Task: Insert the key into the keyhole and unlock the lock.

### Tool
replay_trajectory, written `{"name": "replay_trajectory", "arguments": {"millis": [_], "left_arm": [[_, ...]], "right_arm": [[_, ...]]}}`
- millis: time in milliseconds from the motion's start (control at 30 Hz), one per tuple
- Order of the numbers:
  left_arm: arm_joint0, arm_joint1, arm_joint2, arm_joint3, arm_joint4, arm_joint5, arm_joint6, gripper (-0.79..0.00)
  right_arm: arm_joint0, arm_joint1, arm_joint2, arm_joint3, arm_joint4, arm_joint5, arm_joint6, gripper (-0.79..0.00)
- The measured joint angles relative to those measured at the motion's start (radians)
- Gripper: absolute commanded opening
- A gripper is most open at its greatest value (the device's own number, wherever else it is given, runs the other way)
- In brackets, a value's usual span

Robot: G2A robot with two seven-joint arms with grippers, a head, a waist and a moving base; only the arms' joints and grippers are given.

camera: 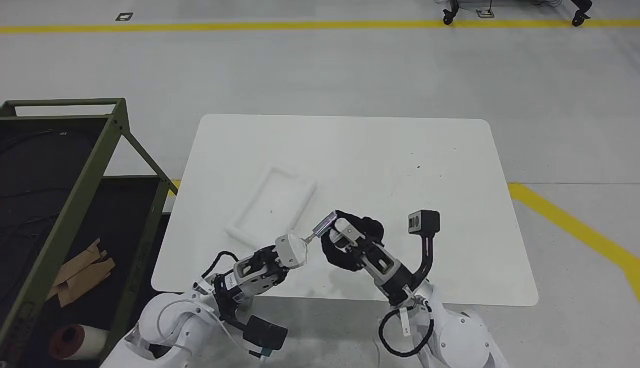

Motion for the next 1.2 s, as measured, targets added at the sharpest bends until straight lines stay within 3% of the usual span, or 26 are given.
{"name": "replay_trajectory", "arguments": {"millis": [33, 433, 800, 1067, 1200], "left_arm": [[0.000, 0.000, 0.000, 0.000, 0.000, 0.000, 0.000, 0.000], [0.009, 0.000, -0.009, 0.002, -0.025, 0.001, 0.003, 0.000], [0.033, -0.002, -0.036, 0.045, -0.254, -0.066, 0.040, 0.000], [0.036, -0.003, -0.033, 0.042, -0.259, -0.071, 0.037, 0.000], [0.059, -0.003, -0.050, 0.028, -0.428, -0.214, 0.010, 0.000]], "right_arm": [[0.000, 0.000, 0.000, 0.000, 0.000, -0.001, -0.001, -0.785], [0.002, 0.001, -0.001, 0.005, 0.048, 0.044, -0.052, -0.785], [0.027, -0.002, -0.009, 0.007, 0.098, 0.150, -0.114, -0.785], [0.030, -0.003, -0.001, 0.005, 0.125, 0.156, -0.125, -0.785], [0.045, -0.004, 0.031, -0.006, 0.194, 0.151, -0.148, -0.785]]}}
